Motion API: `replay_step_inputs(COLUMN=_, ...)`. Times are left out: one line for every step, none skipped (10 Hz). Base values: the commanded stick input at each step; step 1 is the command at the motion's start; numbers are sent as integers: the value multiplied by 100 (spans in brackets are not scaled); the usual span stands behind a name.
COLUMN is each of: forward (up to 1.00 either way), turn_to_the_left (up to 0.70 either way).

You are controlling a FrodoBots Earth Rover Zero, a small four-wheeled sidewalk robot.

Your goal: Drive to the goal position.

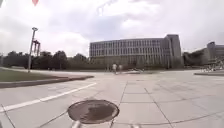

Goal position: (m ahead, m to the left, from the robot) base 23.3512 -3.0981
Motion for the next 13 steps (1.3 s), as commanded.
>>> replay_step_inputs(forward=70, turn_to_the_left=-3)
replay_step_inputs(forward=70, turn_to_the_left=0)
replay_step_inputs(forward=70, turn_to_the_left=0)
replay_step_inputs(forward=70, turn_to_the_left=0)
replay_step_inputs(forward=70, turn_to_the_left=0)
replay_step_inputs(forward=70, turn_to_the_left=0)
replay_step_inputs(forward=70, turn_to_the_left=0)
replay_step_inputs(forward=70, turn_to_the_left=0)
replay_step_inputs(forward=70, turn_to_the_left=0)
replay_step_inputs(forward=70, turn_to_the_left=0)
replay_step_inputs(forward=70, turn_to_the_left=0)
replay_step_inputs(forward=70, turn_to_the_left=1)
replay_step_inputs(forward=70, turn_to_the_left=2)
